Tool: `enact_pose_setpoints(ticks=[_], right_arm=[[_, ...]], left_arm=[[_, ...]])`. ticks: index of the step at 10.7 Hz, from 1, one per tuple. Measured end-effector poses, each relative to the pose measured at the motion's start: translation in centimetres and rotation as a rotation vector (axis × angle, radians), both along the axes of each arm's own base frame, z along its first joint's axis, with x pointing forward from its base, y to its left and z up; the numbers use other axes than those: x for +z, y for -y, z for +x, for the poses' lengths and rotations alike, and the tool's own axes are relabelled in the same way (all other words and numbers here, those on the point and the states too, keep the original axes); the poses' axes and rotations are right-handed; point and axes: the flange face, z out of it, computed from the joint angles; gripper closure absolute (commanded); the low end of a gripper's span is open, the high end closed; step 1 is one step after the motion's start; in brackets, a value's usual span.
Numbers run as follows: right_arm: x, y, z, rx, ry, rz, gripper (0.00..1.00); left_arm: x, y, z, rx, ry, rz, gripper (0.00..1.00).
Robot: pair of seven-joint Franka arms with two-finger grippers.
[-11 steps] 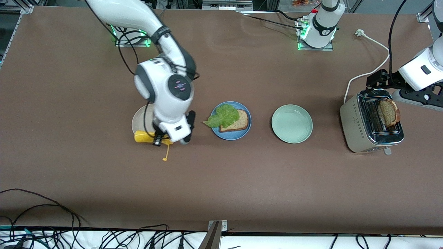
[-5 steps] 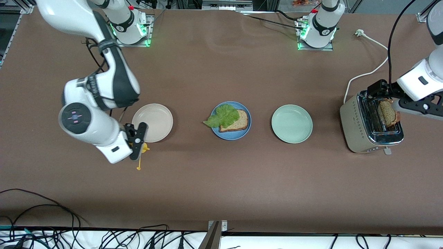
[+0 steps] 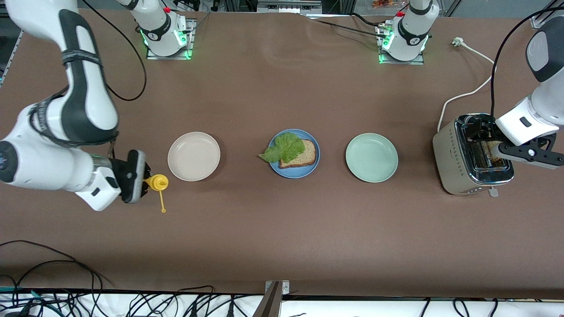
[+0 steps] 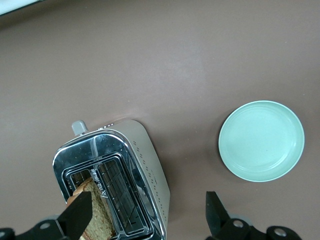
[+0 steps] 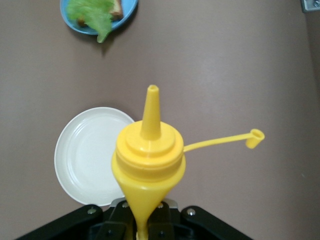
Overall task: Make sandwich in blue plate with both arms
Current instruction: 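Carry the mustard bottle back beside the beige plate with the right gripper, then set down the mustard bottle and open the right gripper while the left gripper grasps toast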
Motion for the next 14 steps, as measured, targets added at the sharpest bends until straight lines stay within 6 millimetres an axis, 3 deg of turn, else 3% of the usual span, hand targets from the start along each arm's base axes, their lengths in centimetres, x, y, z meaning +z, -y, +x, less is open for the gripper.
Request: enact_pose_setpoints(ticks=[2, 5, 9, 12, 14], right_arm=[[-2.1, 3.7, -0.6, 0.068, -0.041, 0.120, 0.93], [-6.2, 8.3, -2.0, 0.154, -0.052, 0.269, 0.95], [-12.2, 14.0, -4.7, 0.234, -0.030, 0.434, 0.95], [-18.2, 17.8, -7.4, 0.254, -0.015, 0.587, 0.95], [-21.5, 19.1, -8.8, 0.237, -0.037, 0.678, 0.95]], left_arm=[[-2.1, -1.3, 0.0, -0.007, 0.011, 0.000, 0.00], [-5.4, -6.1, -0.7, -0.024, 0.020, -0.022, 0.00], [-6.8, -12.4, -2.2, 0.014, 0.000, -0.049, 0.00], [-8.7, -14.5, -2.8, 0.060, -0.028, -0.068, 0.00], [-10.0, -15.5, -3.2, 0.089, -0.042, -0.080, 0.00]])
